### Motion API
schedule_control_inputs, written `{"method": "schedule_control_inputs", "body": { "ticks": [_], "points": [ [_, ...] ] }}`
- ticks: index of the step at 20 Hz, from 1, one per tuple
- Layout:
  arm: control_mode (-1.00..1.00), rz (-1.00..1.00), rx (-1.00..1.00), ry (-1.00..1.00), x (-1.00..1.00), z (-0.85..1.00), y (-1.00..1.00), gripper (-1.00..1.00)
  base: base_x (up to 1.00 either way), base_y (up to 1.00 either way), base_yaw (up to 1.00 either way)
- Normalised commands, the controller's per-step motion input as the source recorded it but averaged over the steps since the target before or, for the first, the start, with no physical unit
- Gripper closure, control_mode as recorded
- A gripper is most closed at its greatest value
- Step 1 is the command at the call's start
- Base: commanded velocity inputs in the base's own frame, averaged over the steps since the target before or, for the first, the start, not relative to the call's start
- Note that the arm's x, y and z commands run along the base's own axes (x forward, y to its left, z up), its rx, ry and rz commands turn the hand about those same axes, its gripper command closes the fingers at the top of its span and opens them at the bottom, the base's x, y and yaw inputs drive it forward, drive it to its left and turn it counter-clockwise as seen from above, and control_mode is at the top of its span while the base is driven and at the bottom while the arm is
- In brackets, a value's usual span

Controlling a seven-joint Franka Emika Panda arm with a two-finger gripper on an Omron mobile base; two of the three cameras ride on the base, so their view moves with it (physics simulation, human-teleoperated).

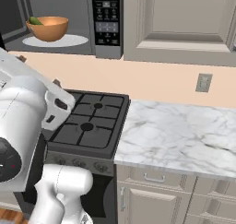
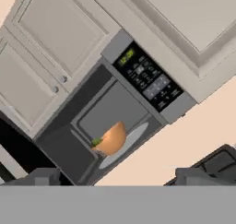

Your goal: The microwave is finished heating the shrimp and cucumber. Take the bowl containing the food and place it on the dining counter.

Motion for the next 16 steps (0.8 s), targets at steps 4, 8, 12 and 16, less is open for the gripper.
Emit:
{"method": "schedule_control_inputs", "body": {
  "ticks": [4,8,12,16],
  "points": [
    [-1.0,0.1,0.45,0.52,1.0,-0.09,-0.46,-1.0,0.0,0.0,0.0],
    [-1.0,0.37,0.34,0.58,0.95,-0.11,0.16,-1.0,0.0,0.0,0.0],
    [-1.0,0.52,0.2,0.56,0.52,0.0,0.76,-1.0,0.0,0.0,0.0],
    [-1.0,0.52,0.15,0.4,0.56,-0.13,0.93,-1.0,0.0,0.0,0.0]
  ]
}}
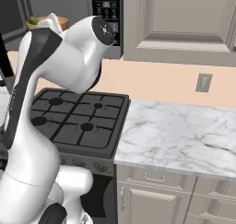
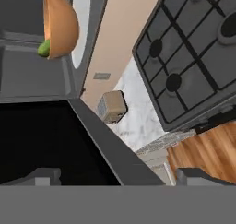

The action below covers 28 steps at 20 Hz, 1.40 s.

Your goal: The microwave is finished heating the shrimp and cucumber. Take the bowl containing the food and place it on the dining counter.

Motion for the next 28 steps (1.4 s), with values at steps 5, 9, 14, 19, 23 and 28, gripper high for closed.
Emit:
{"method": "schedule_control_inputs", "body": {
  "ticks": [5,9,14,19,23,28],
  "points": [
    [-1.0,0.47,0.08,0.22,0.25,-0.25,1.0,-1.0,0.0,0.0,0.0],
    [-1.0,0.41,0.01,0.11,0.0,-0.31,1.0,-1.0,0.0,0.0,0.0],
    [-1.0,0.37,0.0,0.02,-0.2,-0.2,1.0,-1.0,0.0,0.0,0.0],
    [-1.0,0.2,0.0,-0.03,-0.16,-0.01,1.0,-1.0,0.0,0.0,0.0],
    [-1.0,0.0,0.04,-0.08,0.08,0.0,1.0,-1.0,0.0,0.0,0.0],
    [-1.0,-0.31,0.02,-0.09,0.66,0.0,1.0,-1.0,0.0,0.0,0.0]
  ]
}}
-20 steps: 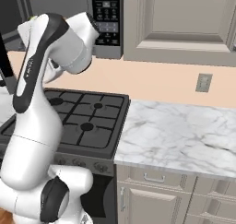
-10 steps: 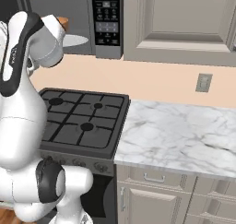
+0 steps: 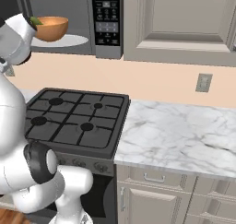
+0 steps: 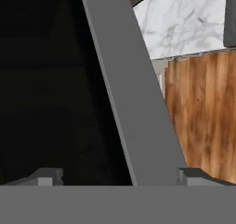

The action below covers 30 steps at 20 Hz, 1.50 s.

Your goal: The microwave is finished heating the shrimp and cucumber. Take the bowl containing the food and place it on the dining counter.

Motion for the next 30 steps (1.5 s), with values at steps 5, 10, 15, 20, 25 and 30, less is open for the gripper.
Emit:
{"method": "schedule_control_inputs", "body": {
  "ticks": [5,10,15,20,25,30],
  "points": [
    [-1.0,-0.11,0.0,0.01,0.22,0.0,0.0,-1.0,0.0,0.0,0.0],
    [-1.0,-0.14,-0.01,-0.08,0.01,0.25,-1.0,-1.0,0.0,0.0,0.0],
    [-1.0,-0.23,-0.1,-0.09,0.0,0.19,-1.0,-1.0,0.0,0.0,0.0],
    [-1.0,-0.34,-0.05,0.0,0.17,0.1,-1.0,-1.0,0.0,0.0,0.0],
    [-1.0,-0.38,0.0,-0.16,0.94,0.1,-0.37,-1.0,0.0,0.0,0.0],
    [-1.0,-0.17,0.05,-0.06,0.89,0.16,0.0,-1.0,0.0,0.0,0.0]
  ]
}}
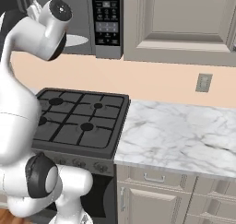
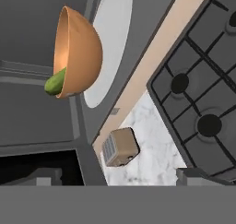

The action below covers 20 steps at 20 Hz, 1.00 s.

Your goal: The microwave is finished heating the shrimp and cucumber. Take the bowl containing the food and place it on the dining counter.

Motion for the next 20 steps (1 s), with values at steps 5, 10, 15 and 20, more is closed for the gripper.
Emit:
{"method": "schedule_control_inputs", "body": {
  "ticks": [5,10,15,20],
  "points": [
    [-1.0,-0.05,0.0,0.06,0.94,0.05,0.07,-1.0,0.0,0.0,0.0],
    [-1.0,-0.03,0.0,0.07,0.8,0.03,0.15,-1.0,0.0,0.0,0.0],
    [-1.0,-0.01,0.0,0.11,0.77,0.01,0.23,-1.0,0.0,0.0,0.0],
    [-1.0,-0.01,0.0,0.05,0.8,0.01,0.29,-1.0,0.0,0.0,0.0]
  ]
}}
